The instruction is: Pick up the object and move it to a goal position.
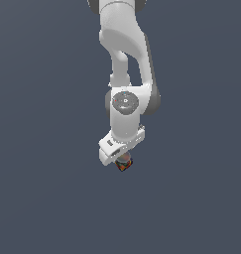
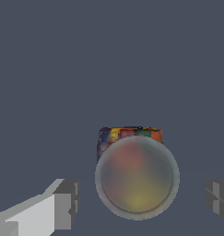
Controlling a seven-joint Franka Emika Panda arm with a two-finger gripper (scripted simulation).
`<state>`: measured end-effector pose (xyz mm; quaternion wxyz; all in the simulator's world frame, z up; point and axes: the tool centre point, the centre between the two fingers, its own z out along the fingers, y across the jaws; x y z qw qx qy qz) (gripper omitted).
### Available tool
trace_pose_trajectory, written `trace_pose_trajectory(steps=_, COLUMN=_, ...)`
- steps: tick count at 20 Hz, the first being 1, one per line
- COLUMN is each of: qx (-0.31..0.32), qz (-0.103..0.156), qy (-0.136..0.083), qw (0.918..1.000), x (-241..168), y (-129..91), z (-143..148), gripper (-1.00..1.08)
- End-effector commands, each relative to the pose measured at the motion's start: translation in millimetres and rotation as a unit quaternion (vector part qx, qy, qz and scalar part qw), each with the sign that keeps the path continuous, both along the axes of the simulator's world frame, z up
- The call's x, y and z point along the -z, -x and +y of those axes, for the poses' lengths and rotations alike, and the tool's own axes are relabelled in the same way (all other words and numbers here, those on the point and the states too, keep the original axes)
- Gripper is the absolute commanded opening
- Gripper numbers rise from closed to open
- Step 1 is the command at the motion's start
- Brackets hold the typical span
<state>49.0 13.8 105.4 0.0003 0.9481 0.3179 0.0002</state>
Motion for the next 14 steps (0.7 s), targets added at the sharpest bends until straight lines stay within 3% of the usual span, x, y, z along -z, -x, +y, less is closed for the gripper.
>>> trace_pose_trajectory(steps=1, qx=0.0, qz=0.001, qy=0.0, qw=1.0, x=7, y=0, z=0, gripper=1.0)
trace_pose_trajectory(steps=14, qx=-0.002, qz=0.0, qy=0.0, qw=1.0, x=47, y=0, z=0, gripper=1.0)
